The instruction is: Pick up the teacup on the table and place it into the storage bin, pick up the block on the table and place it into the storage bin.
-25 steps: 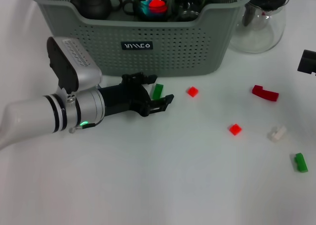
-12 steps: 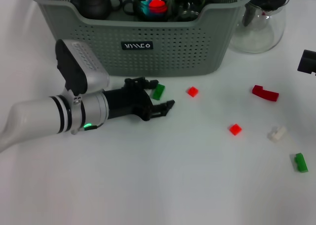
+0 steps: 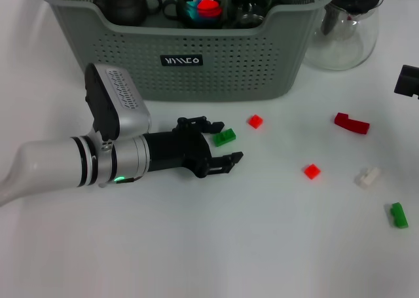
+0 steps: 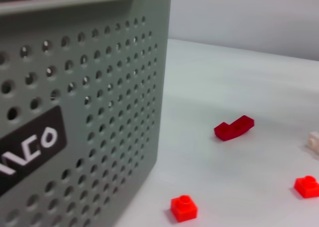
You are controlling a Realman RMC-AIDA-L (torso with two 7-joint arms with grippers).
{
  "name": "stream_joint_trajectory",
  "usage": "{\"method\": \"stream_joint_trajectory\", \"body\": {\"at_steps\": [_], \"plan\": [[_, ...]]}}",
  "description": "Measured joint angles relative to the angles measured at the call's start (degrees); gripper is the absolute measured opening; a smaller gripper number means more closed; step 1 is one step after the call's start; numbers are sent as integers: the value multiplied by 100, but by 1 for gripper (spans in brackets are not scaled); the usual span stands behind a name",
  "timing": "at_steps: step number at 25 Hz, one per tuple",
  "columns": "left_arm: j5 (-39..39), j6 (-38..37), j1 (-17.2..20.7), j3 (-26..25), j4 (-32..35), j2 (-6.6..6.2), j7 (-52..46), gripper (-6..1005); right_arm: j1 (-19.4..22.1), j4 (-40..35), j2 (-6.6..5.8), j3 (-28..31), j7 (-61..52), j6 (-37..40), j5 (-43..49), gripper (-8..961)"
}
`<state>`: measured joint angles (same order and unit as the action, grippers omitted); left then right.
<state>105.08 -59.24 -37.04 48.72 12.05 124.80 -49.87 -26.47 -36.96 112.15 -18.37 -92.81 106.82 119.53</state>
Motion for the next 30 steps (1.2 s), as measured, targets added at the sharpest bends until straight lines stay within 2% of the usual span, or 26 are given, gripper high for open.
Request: {"method": "stream_joint_trajectory", "body": {"at_steps": [11,17,23,26,28,30], "plan": [[-32,87,13,-11,-1,0,236,571,15,20,0,0,0,-56,9,517],[-36,88,8,-34,-25,0,347,344,10,23,0,0,0,-57,9,517],[-56,18,3,-47,14,0,278,237,10,16,0,0,3,-57,9,518],[-22,-258,55,-37,155,-38,-38,183,10,4,0,0,2,-56,9,518],[77,-627,195,4,456,-78,-462,183,1,2,0,0,1,-56,9,518],[265,-1300,463,24,1045,-124,-1066,183,-17,0,0,0,0,-56,9,518]]}}
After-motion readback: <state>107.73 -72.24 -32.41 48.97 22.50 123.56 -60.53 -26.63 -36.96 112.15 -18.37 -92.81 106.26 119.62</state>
